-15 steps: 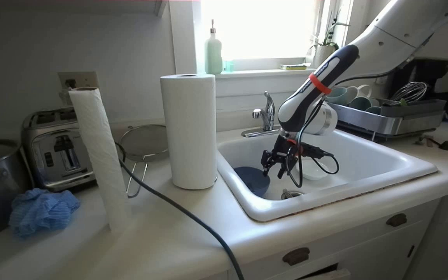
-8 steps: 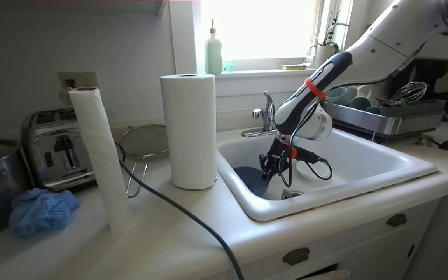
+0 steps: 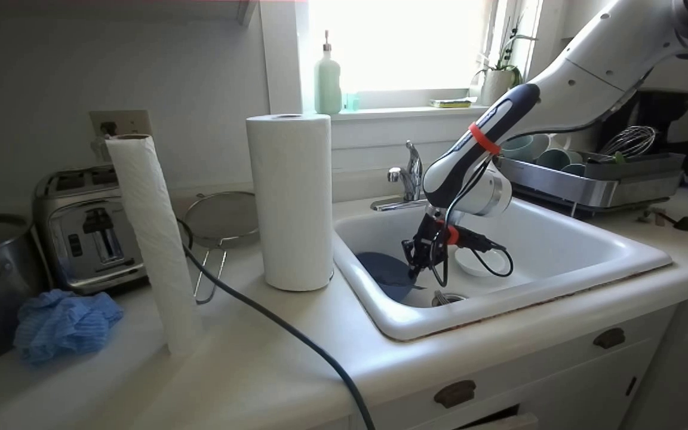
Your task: Move the bowl from the sink to the plate rack
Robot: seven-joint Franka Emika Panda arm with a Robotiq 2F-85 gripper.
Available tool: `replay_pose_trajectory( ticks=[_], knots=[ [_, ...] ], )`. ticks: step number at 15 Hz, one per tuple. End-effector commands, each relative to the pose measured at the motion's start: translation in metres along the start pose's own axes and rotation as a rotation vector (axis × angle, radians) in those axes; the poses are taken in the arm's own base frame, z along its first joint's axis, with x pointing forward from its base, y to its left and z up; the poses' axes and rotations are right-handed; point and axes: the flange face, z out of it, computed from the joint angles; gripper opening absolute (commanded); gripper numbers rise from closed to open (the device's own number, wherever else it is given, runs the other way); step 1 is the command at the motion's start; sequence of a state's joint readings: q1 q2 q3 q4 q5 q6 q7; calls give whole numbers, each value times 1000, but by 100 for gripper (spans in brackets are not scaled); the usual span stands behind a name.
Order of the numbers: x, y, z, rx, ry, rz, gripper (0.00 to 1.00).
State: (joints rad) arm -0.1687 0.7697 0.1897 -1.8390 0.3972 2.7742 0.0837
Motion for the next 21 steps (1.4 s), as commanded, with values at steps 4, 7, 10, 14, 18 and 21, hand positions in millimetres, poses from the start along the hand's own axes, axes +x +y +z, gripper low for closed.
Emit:
replay_pose_trajectory(
  ticks=[4, 7, 10, 14, 18, 21],
  knots=[
    [12, 15, -90, -24, -55, -26, 1],
    [-1, 30, -115, -43, -112, -110, 1],
    [-13, 59, -143, -87, -152, -183, 1],
    [-14, 99, -204, -162, -149, -206, 1],
    [-3, 108, -291, -168, -93, -126, 1],
    [1, 94, -351, -146, -29, -53, 1]
  ],
)
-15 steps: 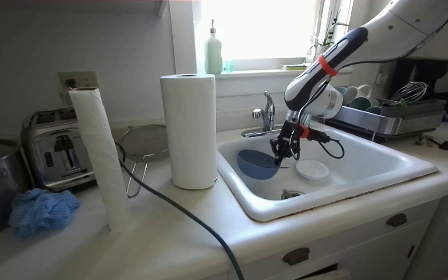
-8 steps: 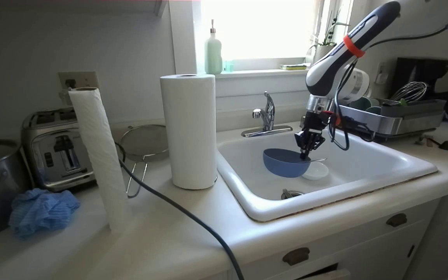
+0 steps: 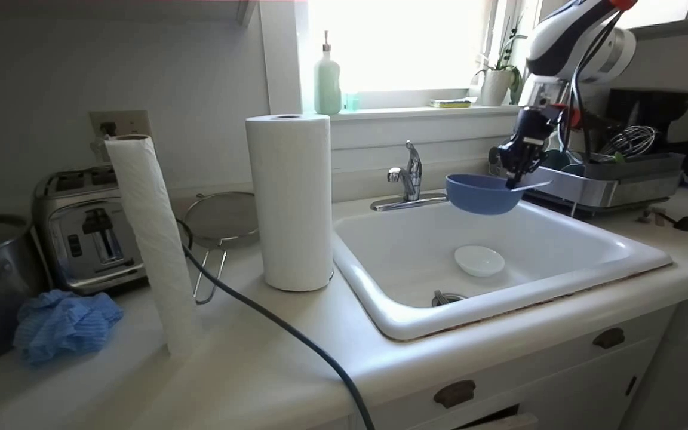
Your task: Move the bowl from the sink to the plate rack
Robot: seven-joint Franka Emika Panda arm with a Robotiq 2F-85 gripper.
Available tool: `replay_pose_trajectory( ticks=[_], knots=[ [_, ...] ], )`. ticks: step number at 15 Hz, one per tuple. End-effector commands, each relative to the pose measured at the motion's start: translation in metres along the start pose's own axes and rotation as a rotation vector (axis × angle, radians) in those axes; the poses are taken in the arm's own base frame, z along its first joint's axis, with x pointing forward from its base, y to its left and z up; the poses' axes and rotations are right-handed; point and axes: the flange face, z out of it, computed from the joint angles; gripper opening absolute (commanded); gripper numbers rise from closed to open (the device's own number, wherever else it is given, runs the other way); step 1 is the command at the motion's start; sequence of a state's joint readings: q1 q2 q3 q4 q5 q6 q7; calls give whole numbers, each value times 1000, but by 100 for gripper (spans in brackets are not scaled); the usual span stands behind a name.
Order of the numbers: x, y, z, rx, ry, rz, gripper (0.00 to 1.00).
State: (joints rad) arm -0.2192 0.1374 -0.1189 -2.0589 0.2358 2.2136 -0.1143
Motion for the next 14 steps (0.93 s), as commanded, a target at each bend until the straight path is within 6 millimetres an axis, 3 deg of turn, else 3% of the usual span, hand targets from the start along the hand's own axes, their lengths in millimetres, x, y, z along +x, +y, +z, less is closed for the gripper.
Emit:
replay_pose_trajectory(
  ticks=[1, 3, 5, 7, 10, 14],
  knots=[
    [-7, -9, -76, 4, 44, 130, 1],
    [-2, -1, -116, -23, 79, 253, 1],
    [5, 22, -149, -43, 103, 357, 1],
    [6, 64, -184, -45, 129, 463, 1],
    [0, 134, -220, -53, 159, 625, 1],
    [-11, 225, -238, -79, 240, 830, 1]
  ],
)
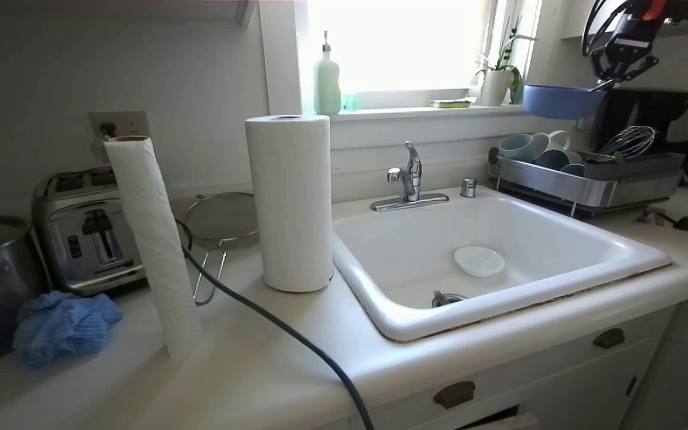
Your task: Move the bowl from the sink to the plate rack
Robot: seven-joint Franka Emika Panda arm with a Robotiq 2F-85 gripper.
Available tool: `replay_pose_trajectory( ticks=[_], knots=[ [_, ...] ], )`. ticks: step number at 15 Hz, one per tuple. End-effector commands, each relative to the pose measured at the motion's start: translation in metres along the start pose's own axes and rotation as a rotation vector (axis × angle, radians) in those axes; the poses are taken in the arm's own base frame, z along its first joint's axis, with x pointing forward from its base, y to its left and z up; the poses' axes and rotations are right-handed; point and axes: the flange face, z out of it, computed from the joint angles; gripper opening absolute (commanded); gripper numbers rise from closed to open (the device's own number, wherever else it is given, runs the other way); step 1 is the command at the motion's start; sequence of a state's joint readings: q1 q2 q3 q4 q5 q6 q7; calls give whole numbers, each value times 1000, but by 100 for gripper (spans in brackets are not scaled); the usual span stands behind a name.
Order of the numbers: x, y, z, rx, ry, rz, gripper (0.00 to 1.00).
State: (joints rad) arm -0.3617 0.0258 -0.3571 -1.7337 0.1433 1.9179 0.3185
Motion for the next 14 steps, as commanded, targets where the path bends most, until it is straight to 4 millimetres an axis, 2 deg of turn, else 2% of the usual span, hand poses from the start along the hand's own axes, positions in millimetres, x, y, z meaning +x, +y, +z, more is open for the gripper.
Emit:
replay_pose_trajectory(
  ticks=[1, 2, 3, 5, 10, 11, 14],
  knots=[
    [43, 45, -4, -37, 63, 185, 1],
    [51, 55, -1, -43, 80, 235, 1],
    [34, 51, -3, -24, 41, 150, 4],
    [45, 63, 3, -37, 57, 201, 4],
    [49, 57, 6, -42, 59, 213, 4],
    [49, 57, 5, -42, 60, 214, 1],
    [62, 46, 25, -63, 66, 280, 1]
  ],
)
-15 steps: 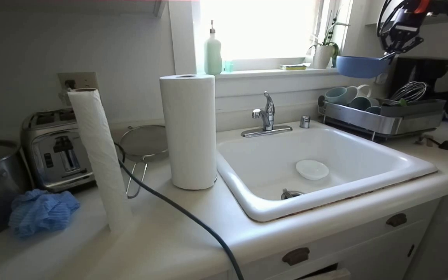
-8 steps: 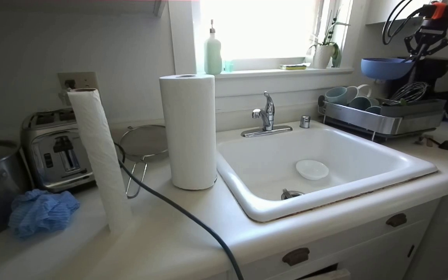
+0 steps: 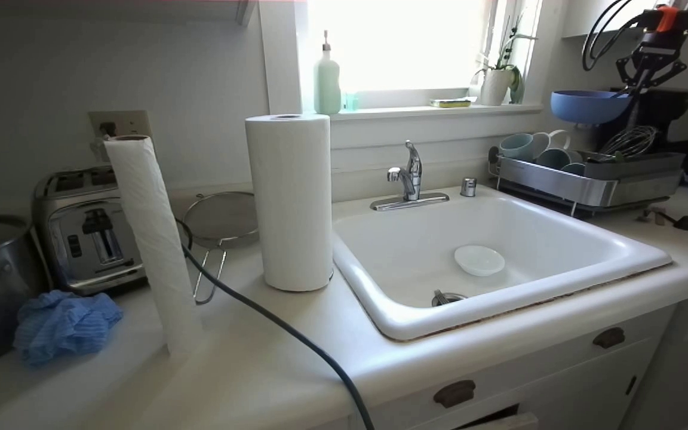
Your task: Move the bowl from the sink to the plate rack
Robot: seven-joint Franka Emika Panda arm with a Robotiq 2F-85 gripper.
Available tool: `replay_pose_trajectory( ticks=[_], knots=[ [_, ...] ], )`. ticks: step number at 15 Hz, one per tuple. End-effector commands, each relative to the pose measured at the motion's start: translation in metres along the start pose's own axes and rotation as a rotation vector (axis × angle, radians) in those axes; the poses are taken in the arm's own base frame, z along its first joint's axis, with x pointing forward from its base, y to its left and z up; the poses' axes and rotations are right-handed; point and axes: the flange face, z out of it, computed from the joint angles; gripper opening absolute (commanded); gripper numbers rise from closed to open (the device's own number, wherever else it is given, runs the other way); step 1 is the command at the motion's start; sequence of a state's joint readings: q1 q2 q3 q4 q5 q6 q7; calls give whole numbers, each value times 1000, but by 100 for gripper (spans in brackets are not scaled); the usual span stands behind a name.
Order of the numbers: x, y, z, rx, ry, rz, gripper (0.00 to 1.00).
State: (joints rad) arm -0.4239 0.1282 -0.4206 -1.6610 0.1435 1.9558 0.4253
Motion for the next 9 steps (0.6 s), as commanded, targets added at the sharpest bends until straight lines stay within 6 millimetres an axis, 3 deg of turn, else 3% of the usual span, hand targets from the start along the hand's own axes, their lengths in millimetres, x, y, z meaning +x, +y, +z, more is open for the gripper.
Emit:
replay_pose_trajectory(
  ticks=[1, 9],
  knots=[
    [15, -17, 21, -19, 18, 87, 1],
    [60, -32, 55, -61, 72, 354, 1]
  ],
)
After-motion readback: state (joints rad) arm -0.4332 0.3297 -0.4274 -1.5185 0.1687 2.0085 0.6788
